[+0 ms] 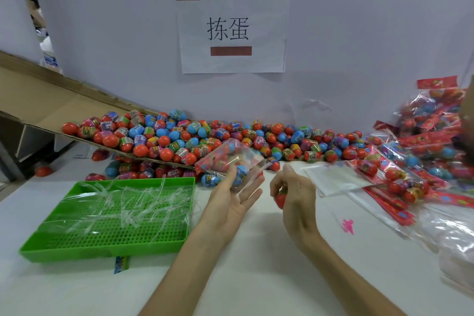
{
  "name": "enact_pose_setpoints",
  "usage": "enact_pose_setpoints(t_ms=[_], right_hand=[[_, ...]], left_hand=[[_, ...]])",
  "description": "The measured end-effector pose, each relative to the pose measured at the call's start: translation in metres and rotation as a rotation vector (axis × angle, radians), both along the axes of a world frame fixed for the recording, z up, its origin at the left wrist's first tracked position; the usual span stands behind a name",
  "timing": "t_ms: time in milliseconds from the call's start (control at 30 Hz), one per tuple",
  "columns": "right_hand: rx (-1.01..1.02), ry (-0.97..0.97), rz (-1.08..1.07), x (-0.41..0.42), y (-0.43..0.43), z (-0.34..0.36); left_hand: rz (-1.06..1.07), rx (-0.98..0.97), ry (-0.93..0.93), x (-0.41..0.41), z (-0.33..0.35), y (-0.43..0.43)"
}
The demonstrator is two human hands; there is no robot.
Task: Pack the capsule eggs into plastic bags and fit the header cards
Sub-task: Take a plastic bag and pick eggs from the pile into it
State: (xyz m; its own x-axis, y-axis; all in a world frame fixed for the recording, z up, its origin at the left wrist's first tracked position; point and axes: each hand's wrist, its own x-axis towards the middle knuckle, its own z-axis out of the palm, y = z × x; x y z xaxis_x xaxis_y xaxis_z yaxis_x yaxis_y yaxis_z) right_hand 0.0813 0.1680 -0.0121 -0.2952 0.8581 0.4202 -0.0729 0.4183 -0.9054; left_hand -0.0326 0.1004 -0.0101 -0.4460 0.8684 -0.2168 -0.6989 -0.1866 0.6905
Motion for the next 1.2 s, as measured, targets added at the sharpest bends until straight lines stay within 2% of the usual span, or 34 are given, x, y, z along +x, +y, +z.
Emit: enact_pose_setpoints(t_ms=[133,267,467,633,867,1067,1133,1200], right_hand=[[-0.001,-0.175,0.129,0.002,0.006,0.001],[-0.111,-0.106,0.229,0.0,0.007,0.004],[0.162,-0.012,0.071,0.001,0.004,0.002],[0.35,-0.135,-0.055,-0.002,0.006,-0.005],[0.354,-0.151,-0.014,-0.003,0.005,-0.01],[0.418,-0.22,0.186,-0.006,-0.001,-0.012],[0.467,-0.193,0.172,-0.004,-0.001,-0.009],[0.429,-0.124,0.054,-0.001,0.005,-0.005]], left_hand=[[0.0,-0.002,-0.001,-0.003,-0.001,0.0],[-0.019,-0.007,0.018,-0.004,-0.001,0.0],[-0.051,-0.014,0.059,-0.002,-0.002,0.0],[-0.079,-0.02,0.08,-0.001,-0.003,0.0],[-0.127,0.002,0.123,0.003,-0.005,0.002],[-0.023,-0.015,0.073,-0.002,-0.006,0.001],[-0.011,-0.032,0.075,-0.006,-0.006,0.0],[0.0,-0.054,0.086,-0.008,-0.003,-0.001]])
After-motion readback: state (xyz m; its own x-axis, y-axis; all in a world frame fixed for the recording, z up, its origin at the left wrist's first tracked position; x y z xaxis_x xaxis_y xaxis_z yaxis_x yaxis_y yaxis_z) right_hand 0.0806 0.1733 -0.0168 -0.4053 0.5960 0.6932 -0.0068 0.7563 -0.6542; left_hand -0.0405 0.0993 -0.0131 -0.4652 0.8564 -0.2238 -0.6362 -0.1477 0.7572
